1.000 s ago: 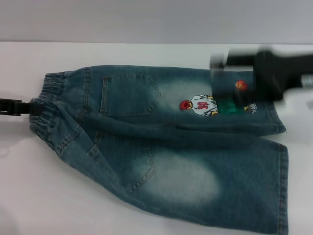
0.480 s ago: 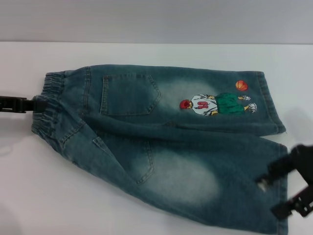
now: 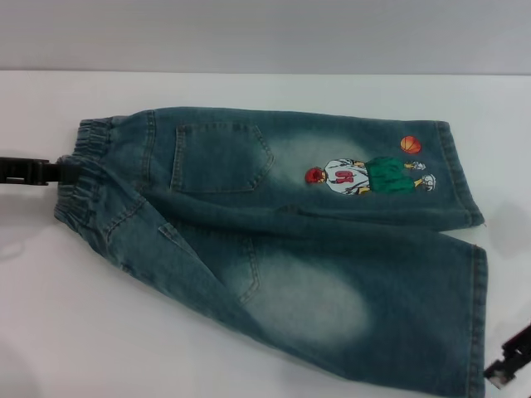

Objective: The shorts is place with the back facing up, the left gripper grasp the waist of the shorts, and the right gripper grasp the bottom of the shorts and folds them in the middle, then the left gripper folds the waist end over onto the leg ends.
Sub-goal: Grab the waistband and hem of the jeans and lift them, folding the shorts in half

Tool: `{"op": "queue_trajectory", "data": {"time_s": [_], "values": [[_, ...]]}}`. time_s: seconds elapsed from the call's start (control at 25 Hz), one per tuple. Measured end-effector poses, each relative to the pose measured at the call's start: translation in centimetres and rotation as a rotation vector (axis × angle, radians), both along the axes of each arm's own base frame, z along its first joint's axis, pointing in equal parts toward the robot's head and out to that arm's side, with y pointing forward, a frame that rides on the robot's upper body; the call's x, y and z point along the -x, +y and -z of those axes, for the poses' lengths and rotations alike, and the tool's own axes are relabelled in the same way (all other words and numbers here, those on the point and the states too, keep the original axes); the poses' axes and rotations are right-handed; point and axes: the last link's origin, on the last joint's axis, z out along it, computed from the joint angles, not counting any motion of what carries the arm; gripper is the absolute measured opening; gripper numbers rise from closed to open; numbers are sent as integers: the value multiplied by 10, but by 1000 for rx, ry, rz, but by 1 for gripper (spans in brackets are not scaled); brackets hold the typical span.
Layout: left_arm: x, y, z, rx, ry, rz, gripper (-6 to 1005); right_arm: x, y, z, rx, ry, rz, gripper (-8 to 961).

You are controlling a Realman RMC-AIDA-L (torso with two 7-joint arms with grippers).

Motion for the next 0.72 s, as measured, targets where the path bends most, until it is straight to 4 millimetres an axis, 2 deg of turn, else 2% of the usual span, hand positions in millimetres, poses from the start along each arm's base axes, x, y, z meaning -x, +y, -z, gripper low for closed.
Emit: {"op": "queue_trajectory", "data": {"time_s": [0.32, 0.72], "values": [[-2, 3, 2, -8, 4, 4, 44, -15, 2, 10, 5, -169, 37, 806], [-4, 6, 5, -17, 6, 5, 43, -13, 1, 33, 67, -275, -6, 805]]}}
